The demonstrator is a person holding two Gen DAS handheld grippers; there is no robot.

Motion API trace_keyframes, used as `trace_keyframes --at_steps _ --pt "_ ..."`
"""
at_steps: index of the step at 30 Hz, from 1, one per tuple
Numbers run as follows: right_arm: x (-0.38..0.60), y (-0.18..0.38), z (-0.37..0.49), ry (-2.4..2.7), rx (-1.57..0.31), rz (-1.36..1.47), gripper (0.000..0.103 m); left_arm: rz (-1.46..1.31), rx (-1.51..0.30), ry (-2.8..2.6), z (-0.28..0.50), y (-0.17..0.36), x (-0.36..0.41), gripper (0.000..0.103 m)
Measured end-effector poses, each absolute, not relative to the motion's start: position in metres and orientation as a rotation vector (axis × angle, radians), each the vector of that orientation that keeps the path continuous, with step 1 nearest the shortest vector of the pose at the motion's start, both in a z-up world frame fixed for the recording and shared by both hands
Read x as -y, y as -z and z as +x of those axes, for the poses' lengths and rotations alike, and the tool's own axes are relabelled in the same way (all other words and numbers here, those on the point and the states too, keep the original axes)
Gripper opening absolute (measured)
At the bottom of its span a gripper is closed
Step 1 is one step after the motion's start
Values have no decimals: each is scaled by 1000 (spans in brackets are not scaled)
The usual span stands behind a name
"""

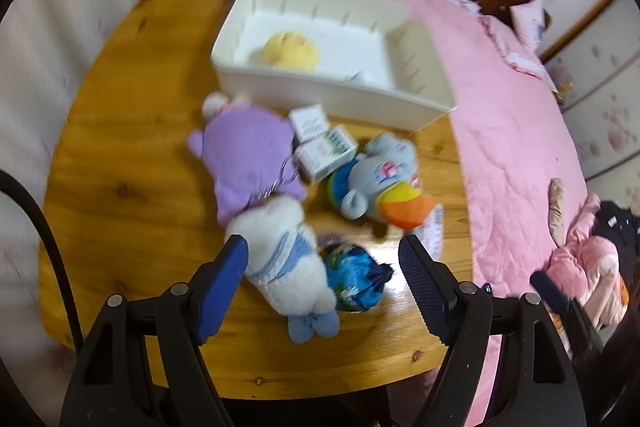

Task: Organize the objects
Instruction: 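Withdraw both tools from the tray back toward the remaining toys, then grasp the blue cloth ball with the right tool while the left tool grasps the white bear plush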

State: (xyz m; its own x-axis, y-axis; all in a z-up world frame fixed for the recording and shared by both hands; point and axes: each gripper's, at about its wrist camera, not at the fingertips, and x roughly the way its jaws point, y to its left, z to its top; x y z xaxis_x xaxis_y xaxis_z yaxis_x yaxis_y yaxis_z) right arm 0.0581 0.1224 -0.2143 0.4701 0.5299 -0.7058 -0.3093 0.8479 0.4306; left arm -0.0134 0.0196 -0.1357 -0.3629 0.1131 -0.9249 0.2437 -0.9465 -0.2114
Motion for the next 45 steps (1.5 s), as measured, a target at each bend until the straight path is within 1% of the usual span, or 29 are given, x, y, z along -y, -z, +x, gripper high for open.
trace_keyframes --at_steps 9,13,14,16,20,23,26,35,39,40,41,43,45 --pt "-159 252 38 -623 -985 109 81 1814 -645 2262 -8 209 -6 81" --pt "-176 269 33 -668 -980 0 81 1828 -649 2188 -6 230 -3 81" --pt "-181 273 33 -675 -978 -24 81 1824 -681 2193 -5 235 -2 81" --pt "-192 282 32 -700 -981 -79 81 1811 -705 2192 -5 237 -2 81" --pt "-211 294 34 -733 -968 -170 81 1819 -660 2186 -10 243 -6 81" --pt "-225 303 41 -732 -953 -247 81 1831 -687 2155 -10 251 -5 81" --pt "-235 306 49 -755 -949 -269 81 1832 -703 2143 -8 256 -4 81" --pt "-255 315 65 -812 -985 -277 80 1819 -627 2186 -3 253 -6 81" --pt "-259 321 64 -812 -1008 -272 75 1822 -585 2207 3 252 -8 79" --pt "-258 321 63 -812 -1003 -267 73 1821 -576 2212 5 252 -8 78" --pt "-257 321 62 -806 -996 -263 71 1823 -564 2221 6 251 -9 72" --pt "-255 319 60 -806 -995 -249 65 1838 -536 2234 9 250 -11 69" --pt "-252 318 60 -793 -999 -239 61 1836 -528 2242 12 249 -11 67"
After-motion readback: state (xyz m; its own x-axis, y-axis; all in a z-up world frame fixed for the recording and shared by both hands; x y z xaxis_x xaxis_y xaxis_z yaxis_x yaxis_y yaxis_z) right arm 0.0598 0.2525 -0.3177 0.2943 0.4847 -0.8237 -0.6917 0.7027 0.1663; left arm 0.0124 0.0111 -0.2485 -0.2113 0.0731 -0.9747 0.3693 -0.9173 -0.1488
